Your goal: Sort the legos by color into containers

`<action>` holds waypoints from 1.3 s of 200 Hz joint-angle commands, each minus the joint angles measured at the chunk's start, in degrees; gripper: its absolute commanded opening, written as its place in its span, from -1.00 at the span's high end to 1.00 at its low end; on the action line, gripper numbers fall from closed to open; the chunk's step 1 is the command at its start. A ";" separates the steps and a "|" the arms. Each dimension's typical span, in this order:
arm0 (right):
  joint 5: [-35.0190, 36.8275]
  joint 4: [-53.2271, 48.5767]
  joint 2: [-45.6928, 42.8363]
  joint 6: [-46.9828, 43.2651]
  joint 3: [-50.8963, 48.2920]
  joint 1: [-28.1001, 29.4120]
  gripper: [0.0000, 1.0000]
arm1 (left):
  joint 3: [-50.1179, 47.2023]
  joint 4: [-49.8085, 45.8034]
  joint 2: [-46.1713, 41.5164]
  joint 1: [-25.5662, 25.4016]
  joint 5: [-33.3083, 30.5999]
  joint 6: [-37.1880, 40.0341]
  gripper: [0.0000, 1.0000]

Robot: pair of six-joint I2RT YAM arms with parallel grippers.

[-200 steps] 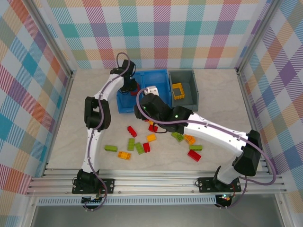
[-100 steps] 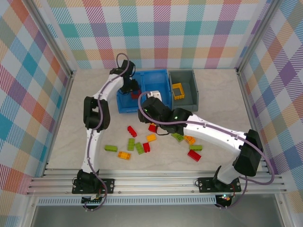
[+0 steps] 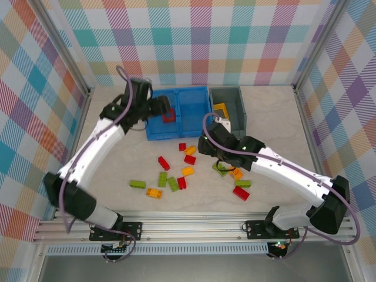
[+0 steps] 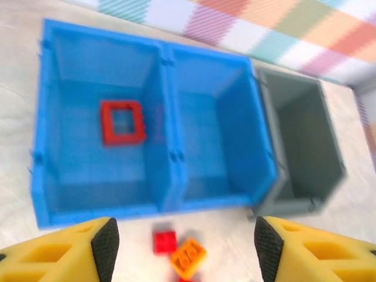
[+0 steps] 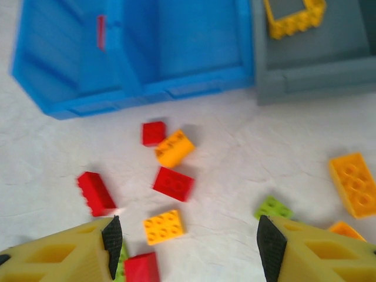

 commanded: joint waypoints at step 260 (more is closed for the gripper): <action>-13.70 -14.24 32.76 -35.91 9.13 -9.79 -0.51 | -38.28 4.15 -33.36 -30.12 -9.27 -22.13 -0.37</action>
